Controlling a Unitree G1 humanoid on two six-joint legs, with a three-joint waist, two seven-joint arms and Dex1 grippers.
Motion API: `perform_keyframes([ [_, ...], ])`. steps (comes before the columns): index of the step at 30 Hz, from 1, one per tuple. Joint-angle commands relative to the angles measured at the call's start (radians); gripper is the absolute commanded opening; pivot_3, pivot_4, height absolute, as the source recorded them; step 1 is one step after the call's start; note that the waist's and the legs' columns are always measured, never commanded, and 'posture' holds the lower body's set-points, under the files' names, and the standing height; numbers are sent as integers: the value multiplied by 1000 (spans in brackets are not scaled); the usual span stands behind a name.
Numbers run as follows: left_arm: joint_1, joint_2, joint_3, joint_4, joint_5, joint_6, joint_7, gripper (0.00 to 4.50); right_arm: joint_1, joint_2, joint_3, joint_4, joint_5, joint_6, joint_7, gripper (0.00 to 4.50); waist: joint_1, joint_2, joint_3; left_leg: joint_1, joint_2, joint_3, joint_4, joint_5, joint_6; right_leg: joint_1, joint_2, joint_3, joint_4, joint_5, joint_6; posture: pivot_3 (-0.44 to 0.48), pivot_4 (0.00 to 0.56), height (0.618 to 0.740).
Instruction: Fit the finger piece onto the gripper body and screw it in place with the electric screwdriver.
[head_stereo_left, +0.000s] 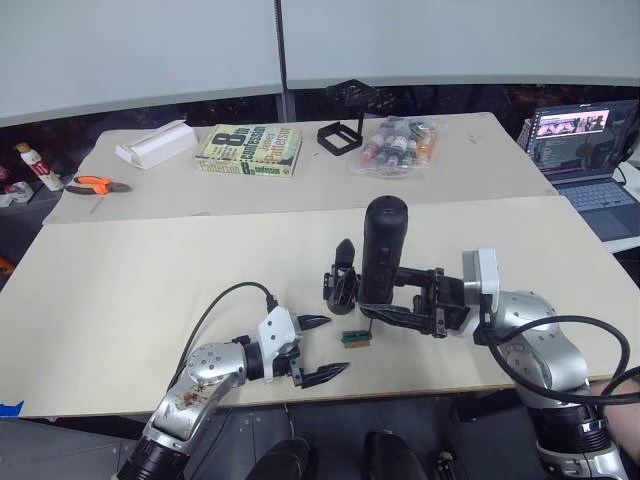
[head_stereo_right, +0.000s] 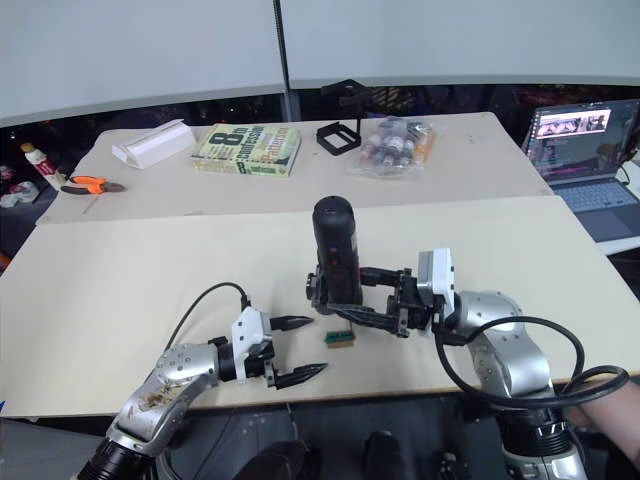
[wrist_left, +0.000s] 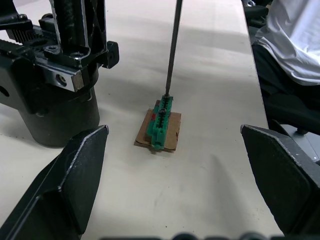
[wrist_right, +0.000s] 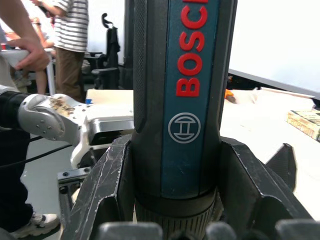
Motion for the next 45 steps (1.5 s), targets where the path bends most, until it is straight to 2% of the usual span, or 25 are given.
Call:
perform_keyframes([
  [1, -13, 4, 15, 1, -11, -19, -14, 4500, 1, -10, -8, -21, 18, 9, -2, 1928, 0, 0, 0, 0, 0, 0, 0, 0, 0, 0, 0, 0, 0, 0, 0, 0, 150, 740],
  [9, -22, 18, 42, 15, -20, -45, -44, 4500, -31, -33, -58, -43, 68, 15, -6, 1928, 0, 0, 0, 0, 0, 0, 0, 0, 0, 0, 0, 0, 0, 0, 0, 0, 150, 740],
  [25, 35, 45, 147, -32, -98, -124, -92, 4500, -119, -93, -177, -92, 239, 154, -72, 1928, 0, 0, 0, -1, 0, 0, 0, 0, 0, -1, 0, 0, 0, 0, 0, 0, 150, 740],
  [32, 78, 53, 210, -112, -172, -78, -57, 4500, -282, -131, -192, -53, 275, 214, -88, 1928, -1, 0, 0, -2, 1, 0, 0, 0, 0, -2, 0, 0, 0, 0, 0, 0, 150, 740],
  [38, 84, 46, 224, -136, -183, -68, -28, 4500, -436, -95, -163, 4, 287, 256, -106, 1928, -2, 0, 0, -2, 0, 1, 0, 0, 0, -2, 0, 1, 0, 0, 0, 0, 150, 740],
  [45, 91, 33, 221, -116, -171, -85, -1, 4500, -568, -48, -101, 123, 250, 264, -53, 1928, -2, 0, 0, -2, 0, 1, 0, 0, 0, -2, 0, 1, 0, 0, 0, 0, 150, 740],
])
